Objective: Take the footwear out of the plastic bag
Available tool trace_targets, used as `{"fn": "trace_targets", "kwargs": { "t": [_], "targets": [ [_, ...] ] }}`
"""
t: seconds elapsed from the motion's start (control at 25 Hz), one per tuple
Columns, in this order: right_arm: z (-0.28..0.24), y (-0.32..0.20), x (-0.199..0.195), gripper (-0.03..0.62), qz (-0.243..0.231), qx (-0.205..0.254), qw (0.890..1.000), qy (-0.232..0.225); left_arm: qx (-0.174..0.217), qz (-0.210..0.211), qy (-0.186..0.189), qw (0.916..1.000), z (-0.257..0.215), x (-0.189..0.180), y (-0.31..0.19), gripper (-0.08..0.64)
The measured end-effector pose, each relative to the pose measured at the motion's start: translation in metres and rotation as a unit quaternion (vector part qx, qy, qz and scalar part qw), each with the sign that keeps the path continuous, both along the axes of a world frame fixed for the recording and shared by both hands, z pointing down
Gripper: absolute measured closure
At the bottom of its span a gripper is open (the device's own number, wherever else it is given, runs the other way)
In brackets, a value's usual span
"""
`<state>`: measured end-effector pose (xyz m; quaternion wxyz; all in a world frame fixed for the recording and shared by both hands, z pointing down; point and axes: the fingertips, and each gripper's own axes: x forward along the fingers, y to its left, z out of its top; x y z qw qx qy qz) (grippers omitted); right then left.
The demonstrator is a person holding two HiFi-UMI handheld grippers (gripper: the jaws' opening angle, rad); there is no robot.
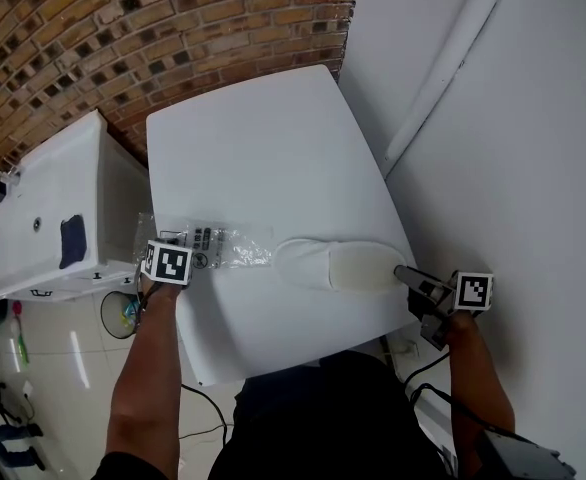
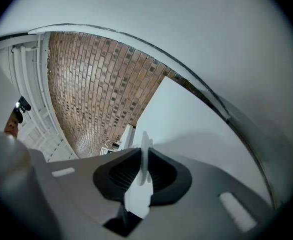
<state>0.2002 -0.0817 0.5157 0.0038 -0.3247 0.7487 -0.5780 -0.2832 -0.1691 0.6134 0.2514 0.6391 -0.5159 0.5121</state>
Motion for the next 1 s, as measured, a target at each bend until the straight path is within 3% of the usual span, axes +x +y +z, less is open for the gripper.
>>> {"fn": "trace_targets", "kwargs": {
  "t": [0.2,0.4,0.68,0.8,1.0],
  "targets": [
    [0.001,0.005,-0.001,0.545,-0.013,-0.006,1.000,-0.001,0.015,-0.049,0.043,0.9978,-0.005,0.001,-0.009,0.554],
    [0.003,0.014,-0.026,0.543,-0.048,-0.007,0.999,-0.007,0.024,-0.003,0.070,0.9972,-0.010,0.051,-0.019,0.554],
    [0.011,0.023,-0.063,0.541,-0.051,-0.020,0.998,-0.021,0.049,0.111,0.101,0.9875,-0.023,0.135,-0.033,0.531],
    [0.013,0.025,-0.074,0.540,-0.046,-0.018,0.999,-0.021,0.041,0.107,0.134,0.9844,-0.030,0.150,-0.029,0.406],
    [0.014,0.028,-0.086,0.540,-0.044,-0.016,0.999,-0.021,0.067,0.092,0.178,0.9773,-0.054,0.152,-0.027,0.388]
  ]
}}
